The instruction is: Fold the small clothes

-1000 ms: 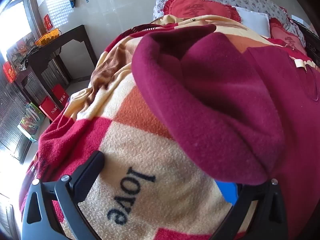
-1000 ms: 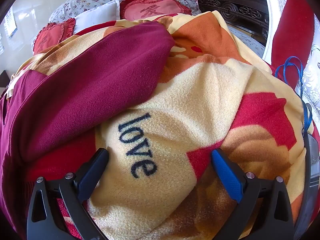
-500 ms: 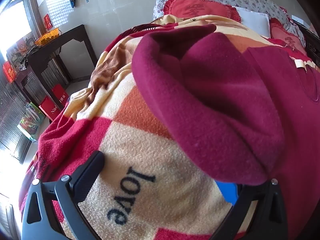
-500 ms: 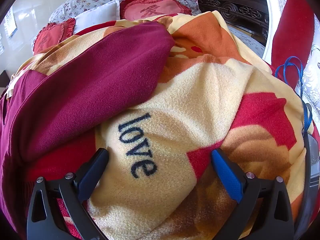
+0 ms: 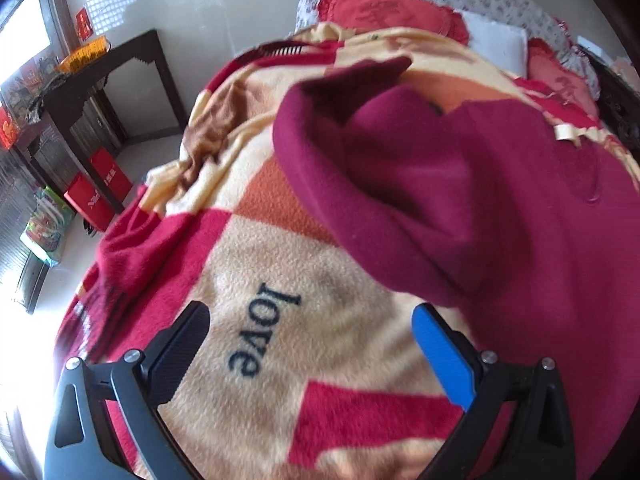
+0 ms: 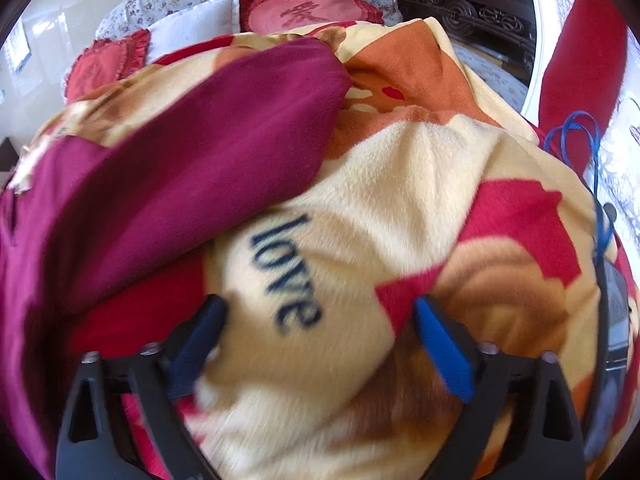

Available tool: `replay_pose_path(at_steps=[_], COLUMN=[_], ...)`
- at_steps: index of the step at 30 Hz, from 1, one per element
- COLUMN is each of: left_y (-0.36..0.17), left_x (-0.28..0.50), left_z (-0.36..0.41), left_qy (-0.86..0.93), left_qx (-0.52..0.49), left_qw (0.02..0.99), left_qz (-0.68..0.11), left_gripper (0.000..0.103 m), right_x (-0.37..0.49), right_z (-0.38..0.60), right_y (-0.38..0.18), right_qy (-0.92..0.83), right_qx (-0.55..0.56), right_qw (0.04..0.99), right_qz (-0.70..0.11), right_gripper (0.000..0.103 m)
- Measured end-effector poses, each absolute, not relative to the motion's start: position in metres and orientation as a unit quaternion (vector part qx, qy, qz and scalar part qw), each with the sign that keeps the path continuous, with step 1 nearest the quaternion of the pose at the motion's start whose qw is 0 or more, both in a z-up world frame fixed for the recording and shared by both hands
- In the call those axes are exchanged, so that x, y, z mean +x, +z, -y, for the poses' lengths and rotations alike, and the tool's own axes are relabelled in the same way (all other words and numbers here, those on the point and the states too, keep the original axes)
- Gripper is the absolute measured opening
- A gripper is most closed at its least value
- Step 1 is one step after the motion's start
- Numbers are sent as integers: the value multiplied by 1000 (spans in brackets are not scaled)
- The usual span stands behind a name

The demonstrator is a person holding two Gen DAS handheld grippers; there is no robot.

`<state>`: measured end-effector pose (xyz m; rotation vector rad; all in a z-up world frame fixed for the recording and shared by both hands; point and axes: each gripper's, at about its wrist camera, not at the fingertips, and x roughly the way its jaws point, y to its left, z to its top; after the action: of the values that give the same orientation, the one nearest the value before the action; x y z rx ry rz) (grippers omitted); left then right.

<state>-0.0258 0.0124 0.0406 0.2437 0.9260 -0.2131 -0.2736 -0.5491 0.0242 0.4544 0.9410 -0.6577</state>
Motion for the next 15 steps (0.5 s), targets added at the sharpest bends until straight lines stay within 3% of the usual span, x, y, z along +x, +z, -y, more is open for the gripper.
replay_pose_path(at_steps=[7, 15], left_y=[84, 115], left_x=[-70, -113], left_z=[-12, 10], left_qy=[-125, -179], left_qx=[128, 113], left_qw=[907, 903], left_qz=[-382, -373], left_gripper=[103, 103], right_x=[-335, -404], right_z=[518, 464], right_y=[102, 221], right_qy=[-306, -272], right_qx=[196, 119], right_qw=[833, 862], right_qz=[-416, -410], right_gripper=[70, 70])
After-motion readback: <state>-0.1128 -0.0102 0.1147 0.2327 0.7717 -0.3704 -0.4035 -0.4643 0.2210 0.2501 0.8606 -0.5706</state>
